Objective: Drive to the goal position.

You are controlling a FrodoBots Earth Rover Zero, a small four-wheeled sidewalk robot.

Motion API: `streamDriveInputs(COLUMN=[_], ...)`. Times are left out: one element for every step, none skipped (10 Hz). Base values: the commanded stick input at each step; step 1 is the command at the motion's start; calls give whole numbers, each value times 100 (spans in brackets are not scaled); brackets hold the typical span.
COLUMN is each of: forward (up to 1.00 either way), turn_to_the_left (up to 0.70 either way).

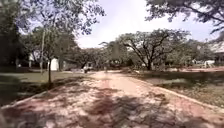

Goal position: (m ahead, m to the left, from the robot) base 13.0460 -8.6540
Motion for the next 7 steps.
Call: streamDriveInputs(forward=[70,70,70,70,70,70,70], turn_to_the_left=[-6,0,0,0,0,0,0])
